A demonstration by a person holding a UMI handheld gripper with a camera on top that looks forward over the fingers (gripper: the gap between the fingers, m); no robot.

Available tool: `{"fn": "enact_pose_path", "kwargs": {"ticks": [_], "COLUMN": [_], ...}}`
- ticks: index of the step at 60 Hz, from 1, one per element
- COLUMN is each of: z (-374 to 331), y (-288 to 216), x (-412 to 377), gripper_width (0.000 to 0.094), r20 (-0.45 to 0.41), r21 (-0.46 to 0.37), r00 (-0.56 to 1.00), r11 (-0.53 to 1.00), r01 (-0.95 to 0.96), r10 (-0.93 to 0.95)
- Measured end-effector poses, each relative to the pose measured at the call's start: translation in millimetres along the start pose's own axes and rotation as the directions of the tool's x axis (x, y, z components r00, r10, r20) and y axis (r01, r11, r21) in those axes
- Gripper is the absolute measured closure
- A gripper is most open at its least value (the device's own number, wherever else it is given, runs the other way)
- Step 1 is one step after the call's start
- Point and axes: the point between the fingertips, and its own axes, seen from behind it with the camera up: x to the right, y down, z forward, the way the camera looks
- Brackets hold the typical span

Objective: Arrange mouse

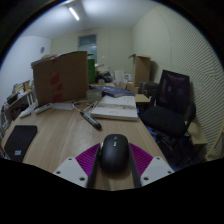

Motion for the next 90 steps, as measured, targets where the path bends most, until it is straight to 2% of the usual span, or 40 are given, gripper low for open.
{"fn": "enact_pose_path", "kwargs": {"ticks": [11,17,21,26,32,37,41,49,54,62,70,75,76,79,81,84,90], "z": [0.4,-14.5,-33.3,-64.4,-90.0,-100.5,-98.0,-83.7,-73.7,-57.9,-53.5,-52.6,-54.1,-62.2,-65.5,-77.0,-116.0], "y": [3.2,2.5,-25.4,-77.4,-139.3,-155.5,-136.6,-58.9,-11.3,27.7,35.6,37.5,38.8,41.9,38.8,24.7,-1.2], "x": [3.0,-0.8,-16.7,-53.4,-138.6,-227.2,-291.8,-393.9,-410.6,-403.5,-400.2,-398.1,-397.0,-393.2,-392.1,-393.5,-393.1], "gripper_width": [0.0543,0.0581,0.058,0.058,0.0581,0.0584,0.0581,0.0584,0.0576,0.0561,0.0485,0.0395,0.0364,0.0173,0.0051,0.0099,0.0097], "r20": [-0.072,-0.094,-0.093,-0.073,0.008,0.075,0.114,0.19,0.167,0.1,0.113,0.126,0.123,0.109,0.11,0.119,0.136], "r21": [-0.091,-0.13,-0.092,-0.004,0.102,0.146,0.116,0.021,-0.066,-0.142,-0.14,-0.199,-0.222,-0.295,-0.307,-0.292,-0.268], "r00": [0.995,0.991,0.992,0.996,0.999,0.997,0.993,0.98,0.983,0.992,0.988,0.987,0.988,0.992,0.993,0.993,0.99], "r11": [0.992,0.986,0.992,0.999,0.994,0.989,0.993,0.999,0.993,0.986,0.983,0.972,0.967,0.952,0.949,0.955,0.961], "r01": [-0.082,-0.106,-0.092,-0.049,-0.04,-0.028,-0.006,0.048,0.093,0.089,0.118,0.128,0.121,0.088,0.072,0.059,0.068], "r10": [0.076,0.094,0.083,0.048,0.039,0.017,-0.008,-0.051,-0.081,-0.075,-0.103,-0.104,-0.095,-0.058,-0.04,-0.025,-0.032]}}
